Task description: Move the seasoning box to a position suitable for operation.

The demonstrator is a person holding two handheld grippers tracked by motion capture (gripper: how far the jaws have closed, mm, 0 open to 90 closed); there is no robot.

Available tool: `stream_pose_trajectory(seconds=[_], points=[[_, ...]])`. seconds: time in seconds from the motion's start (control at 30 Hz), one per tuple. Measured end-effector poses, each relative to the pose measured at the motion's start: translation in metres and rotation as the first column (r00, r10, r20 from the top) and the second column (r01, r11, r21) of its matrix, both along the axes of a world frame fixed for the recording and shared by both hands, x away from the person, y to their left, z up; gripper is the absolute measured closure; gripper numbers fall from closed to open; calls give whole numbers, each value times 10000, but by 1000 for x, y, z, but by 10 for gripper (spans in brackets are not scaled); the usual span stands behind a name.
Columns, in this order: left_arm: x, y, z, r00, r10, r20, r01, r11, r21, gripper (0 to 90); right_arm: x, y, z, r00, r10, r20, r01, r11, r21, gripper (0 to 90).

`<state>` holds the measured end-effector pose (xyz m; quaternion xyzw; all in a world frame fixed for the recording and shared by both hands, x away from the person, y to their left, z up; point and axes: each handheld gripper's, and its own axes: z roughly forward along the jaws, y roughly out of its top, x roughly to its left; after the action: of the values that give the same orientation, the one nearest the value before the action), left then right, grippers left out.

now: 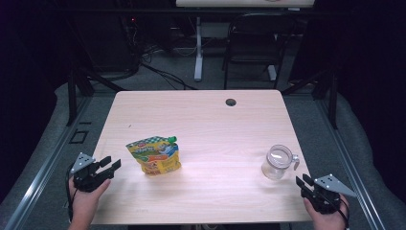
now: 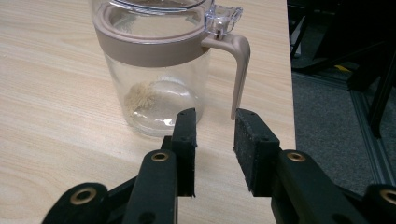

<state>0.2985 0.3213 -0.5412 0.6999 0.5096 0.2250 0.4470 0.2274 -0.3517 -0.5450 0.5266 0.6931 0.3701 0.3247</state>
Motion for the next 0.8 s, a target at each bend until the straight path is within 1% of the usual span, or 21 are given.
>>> stream_pose_trajectory(seconds=[0.03, 0.07, 0.13, 0.17, 0.3, 0.33, 0.4, 0.47, 0.53, 0.6, 0.63, 0.67, 0.7, 0.73, 0.77, 0.8], points=[[0, 0, 0, 9998, -55, -164, 51, 9997, -222, 524, 0, 0, 0, 10000, 0, 0, 0, 10000, 0, 697], [-1, -1, 0, 9997, -101, -239, 94, 9995, -293, 525, 0, 0, 0, 10000, 27, -2, -27, 10000, -47, 704], [-1, -3, -1, 9995, -217, -239, 213, 9996, -167, 551, 1, 0, 1, 10000, 15, 48, -14, 9999, -137, 707], [-1, -4, -1, 9990, -230, -395, 234, 9997, 93, 553, 2, 0, 2, 10000, -9, 94, 10, 9999, -150, 707], [-2, -4, -1, 9992, -247, -326, 252, 9996, 147, 567, 6, 1, 2, 9999, 14, 165, -14, 10000, 29, 697], [-3, -3, -1, 9994, -210, -269, 213, 9997, 93, 567, 8, 1, 1, 9999, 78, 106, -77, 10000, -45, 695], [-3, -2, -1, 9992, -217, -338, 218, 9998, 35, 578, 12, 1, -1, 10000, 95, -4, -95, 9998, -155, 685], [-4, -2, -2, 9992, -236, -315, 238, 9997, 42, 581, 16, 0, -2, 10000, -3, -51, 2, 9999, -153, 678], [-6, -1, -2, 9992, -230, -333, 233, 9997, 80, 583, 20, -2, -1, 9999, -71, -122, 70, 9999, -90, 688], [-7, -1, -2, 9991, -194, -364, 195, 9998, 9, 583, 25, -5, 3, 9999, -89, -109, 90, 10000, 33, 679], [-8, -1, -2, 9991, -218, -372, 219, 9998, 23, 583, 28, -6, 4, 9998, -93, -202, 93, 10000, 10, 675], [-9, -1, -2, 9990, -228, -389, 230, 9997, 59, 583, 32, -6, 5, 9997, 3, -253, -2, 10000, 51, 674], [-10, -1, -2, 9993, -206, -325, 208, 9998, 32, 586, 39, -4, 4, 9992, 238, -308, -246, 9994, -253, 658], [-10, -1, -2, 9993, -206, -325, 208, 9998, 32, 590, 43, -2, 3, 9991, 259, -350, -272, 9989, -391, 651], [-11, -1, -1, 9992, -229, -342, 230, 9997, 25, 590, 43, -2, 3, 9991, 259, -350, -272, 9989, -391, 651], [-12, -1, -1, 9992, -229, -319, 229, 9997, 2, 597, 51, 1, 1, 9991, 250, -343, -281, 9952, -941, 641]])
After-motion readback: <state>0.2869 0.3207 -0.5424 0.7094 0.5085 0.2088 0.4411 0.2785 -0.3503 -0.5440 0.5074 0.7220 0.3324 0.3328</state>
